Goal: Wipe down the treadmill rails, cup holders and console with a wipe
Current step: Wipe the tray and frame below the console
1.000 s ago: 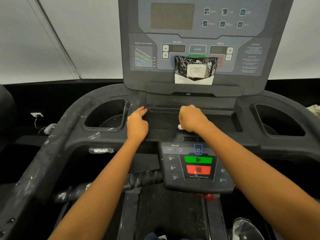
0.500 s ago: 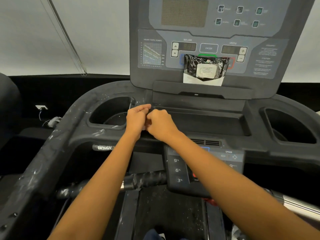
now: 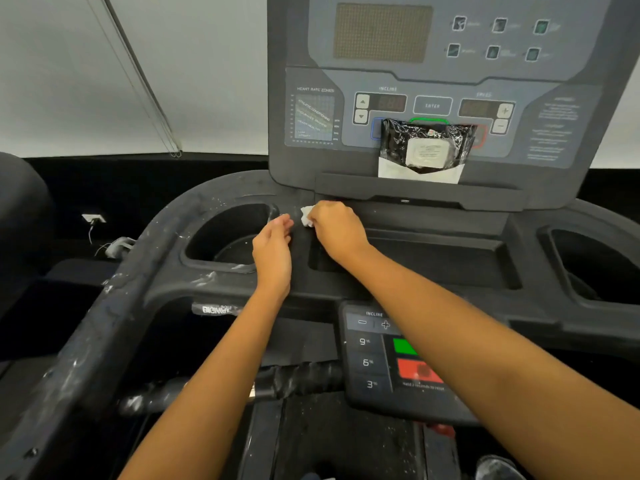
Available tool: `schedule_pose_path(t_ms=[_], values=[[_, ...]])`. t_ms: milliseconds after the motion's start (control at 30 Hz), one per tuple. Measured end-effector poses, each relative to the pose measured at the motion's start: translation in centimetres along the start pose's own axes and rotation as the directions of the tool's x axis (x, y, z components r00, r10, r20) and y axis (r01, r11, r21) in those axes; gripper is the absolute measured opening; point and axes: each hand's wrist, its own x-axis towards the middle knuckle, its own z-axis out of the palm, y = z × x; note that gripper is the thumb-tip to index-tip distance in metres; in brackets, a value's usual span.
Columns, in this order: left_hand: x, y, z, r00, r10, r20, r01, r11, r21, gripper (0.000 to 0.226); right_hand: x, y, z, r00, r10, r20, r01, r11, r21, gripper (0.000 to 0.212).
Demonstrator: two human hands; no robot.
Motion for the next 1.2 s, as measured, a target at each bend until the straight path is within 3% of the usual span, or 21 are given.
schedule_pose_path(t_ms=[133, 233, 300, 400, 500, 767, 900, 1033, 1100, 1200], values=[[0.1, -0.2, -0.1, 1.0, 0.006, 0.006, -0.007, 0.995, 0.095, 0.026, -1.7, 1.5, -1.9, 0.991, 0.133, 0.005, -0.132, 0.985, -0.115, 0.015], [0.0, -0.1, 0.4, 0.996, 0.085, 0.039, -0.093, 0.943, 0.321, 0.029, -1.6, 1.3, -2.5, 0.973, 0.23, -0.031, -0.232, 0.963, -0.137, 0.012], [0.0, 0.0, 0.8, 0.984, 0.155, 0.087, -0.178, 0.873, 0.454, 0.032, -0.8, -1.0, -1.6, 0.977, 0.209, -0.029, -0.211, 0.974, -0.084, 0.013], [0.5, 0.1, 0.5, 0.978, 0.183, 0.103, -0.21, 0.83, 0.517, 0.035, -0.2, -3.7, -0.1, 0.995, 0.101, 0.012, -0.101, 0.994, 0.029, 0.018], [1.3, 0.0, -0.1, 0.966, 0.188, 0.179, -0.259, 0.714, 0.65, 0.048, -0.5, -2.1, -0.6, 0.992, 0.122, 0.036, -0.123, 0.992, 0.016, 0.021], [1.4, -0.3, 0.3, 0.964, 0.194, 0.184, -0.267, 0.673, 0.69, 0.05, -4.0, 8.0, -4.7, 0.934, 0.335, -0.122, -0.35, 0.928, -0.125, 0.018], [1.3, -0.2, 0.4, 0.961, 0.205, 0.187, -0.277, 0.651, 0.707, 0.049, -2.7, 6.4, -3.7, 0.966, 0.21, -0.149, -0.234, 0.957, -0.17, 0.021], [1.2, -0.4, 0.5, 0.955, 0.221, 0.199, -0.296, 0.633, 0.716, 0.051, -1.2, 5.4, -1.6, 1.0, -0.022, 0.011, 0.024, 0.976, -0.215, 0.025], [1.3, -0.4, 0.5, 0.956, 0.219, 0.196, -0.291, 0.629, 0.721, 0.051, -1.2, 6.2, -1.7, 1.0, 0.005, 0.021, 0.0, 0.978, -0.209, 0.02], [1.0, -0.3, 0.6, 0.95, 0.236, 0.206, -0.311, 0.625, 0.716, 0.05, -3.3, 8.6, -3.4, 0.985, 0.17, -0.024, -0.171, 0.97, -0.172, 0.017]])
